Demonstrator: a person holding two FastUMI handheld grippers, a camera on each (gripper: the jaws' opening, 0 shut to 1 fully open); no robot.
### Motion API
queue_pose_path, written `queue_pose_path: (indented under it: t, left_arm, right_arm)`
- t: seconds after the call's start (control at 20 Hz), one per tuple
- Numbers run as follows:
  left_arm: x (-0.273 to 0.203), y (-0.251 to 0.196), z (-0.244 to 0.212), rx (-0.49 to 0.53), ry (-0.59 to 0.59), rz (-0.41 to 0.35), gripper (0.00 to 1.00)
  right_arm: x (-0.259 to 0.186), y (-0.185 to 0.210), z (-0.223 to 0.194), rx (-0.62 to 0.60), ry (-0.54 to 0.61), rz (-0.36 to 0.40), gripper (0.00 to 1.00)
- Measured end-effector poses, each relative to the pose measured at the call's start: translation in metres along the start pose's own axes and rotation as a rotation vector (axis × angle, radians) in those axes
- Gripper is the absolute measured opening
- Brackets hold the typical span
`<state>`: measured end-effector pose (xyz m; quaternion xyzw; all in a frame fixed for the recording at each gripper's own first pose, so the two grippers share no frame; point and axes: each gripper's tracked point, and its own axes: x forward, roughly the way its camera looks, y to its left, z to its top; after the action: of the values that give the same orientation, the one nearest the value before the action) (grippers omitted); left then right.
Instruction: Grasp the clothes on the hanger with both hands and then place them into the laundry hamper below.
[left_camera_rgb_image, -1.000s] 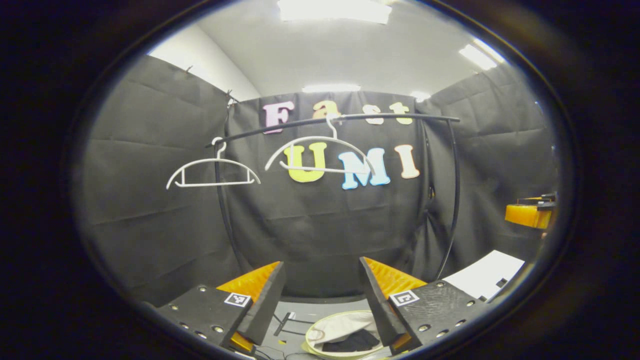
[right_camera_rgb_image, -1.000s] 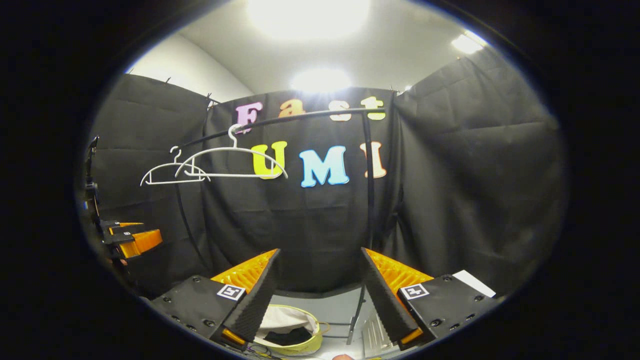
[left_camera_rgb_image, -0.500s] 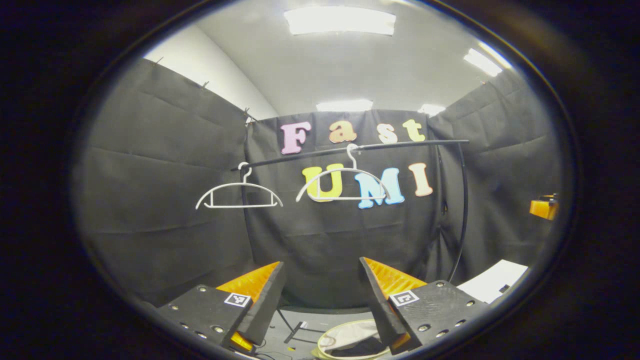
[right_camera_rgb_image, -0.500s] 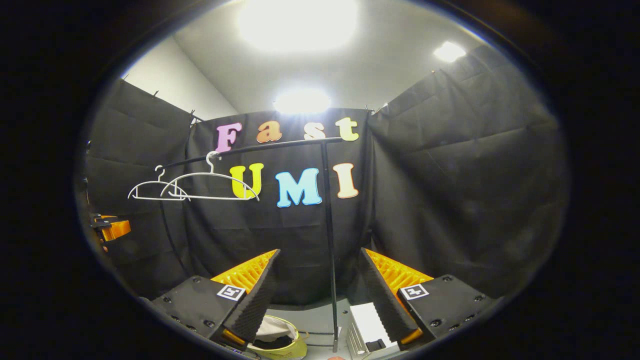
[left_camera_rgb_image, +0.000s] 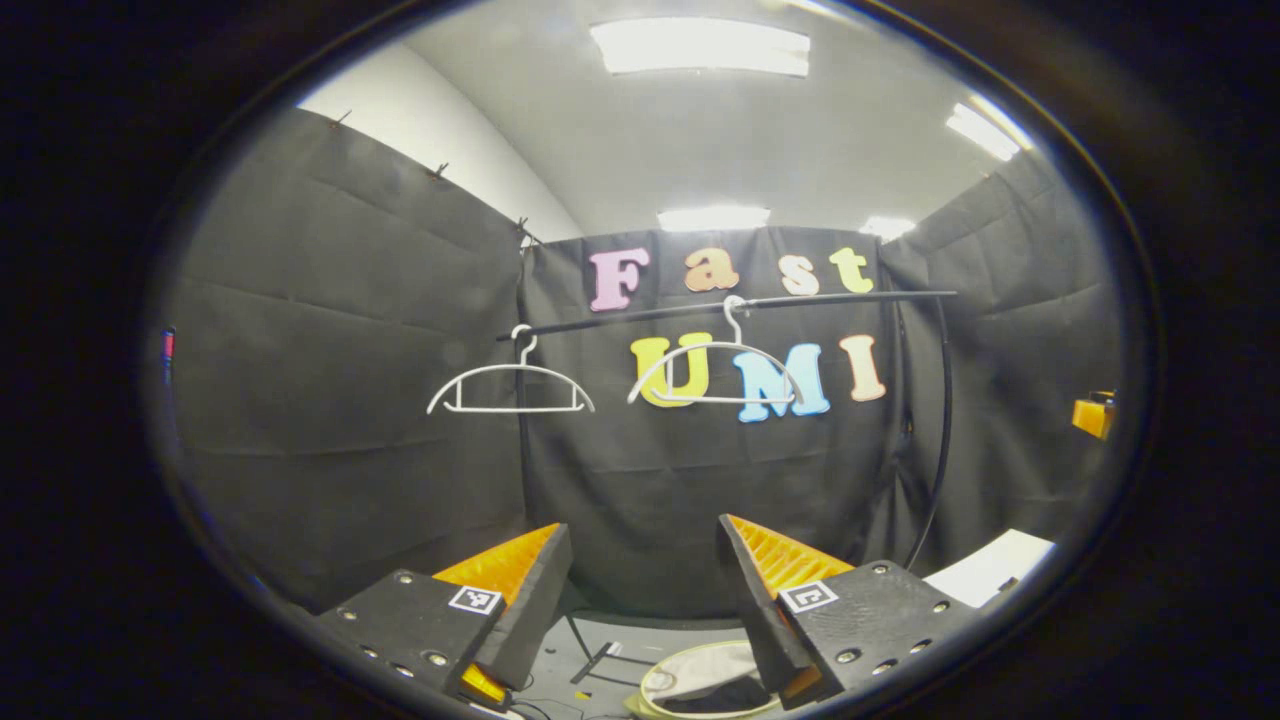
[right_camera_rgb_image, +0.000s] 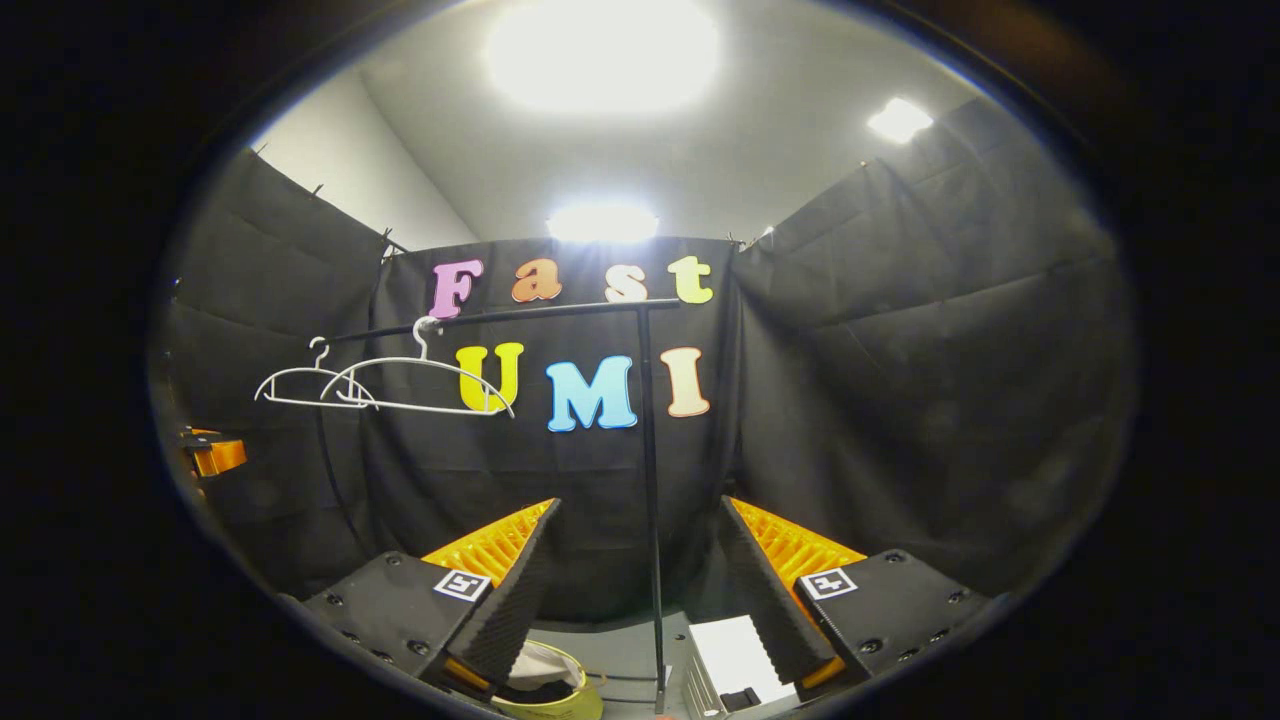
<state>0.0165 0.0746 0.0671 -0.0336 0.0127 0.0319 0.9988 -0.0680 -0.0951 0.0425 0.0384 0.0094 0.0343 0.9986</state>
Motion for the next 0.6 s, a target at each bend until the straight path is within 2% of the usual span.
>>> queue_pose_path:
  t: [0.1, 0.15, 0.2, 0.6]
  left_arm:
    - [-0.002, 0.002, 0.004, -0.001, -0.007, 0.002, 0.85]
    - [-0.003, 0.002, 0.007, 0.001, -0.013, 0.005, 0.84]
    - [-0.002, 0.002, 0.010, 0.005, -0.019, 0.004, 0.85]
    - [0.009, -0.002, 0.011, -0.015, -0.038, 0.000, 0.86]
  right_arm:
    - [0.000, -0.001, 0.004, 0.007, -0.008, 0.001, 0.96]
    - [0.002, -0.001, 0.005, 0.004, -0.012, -0.002, 0.93]
    - [0.003, -0.002, 0.007, 0.000, -0.017, -0.004, 0.96]
    - [0.015, 0.003, 0.015, -0.006, -0.045, -0.005, 0.96]
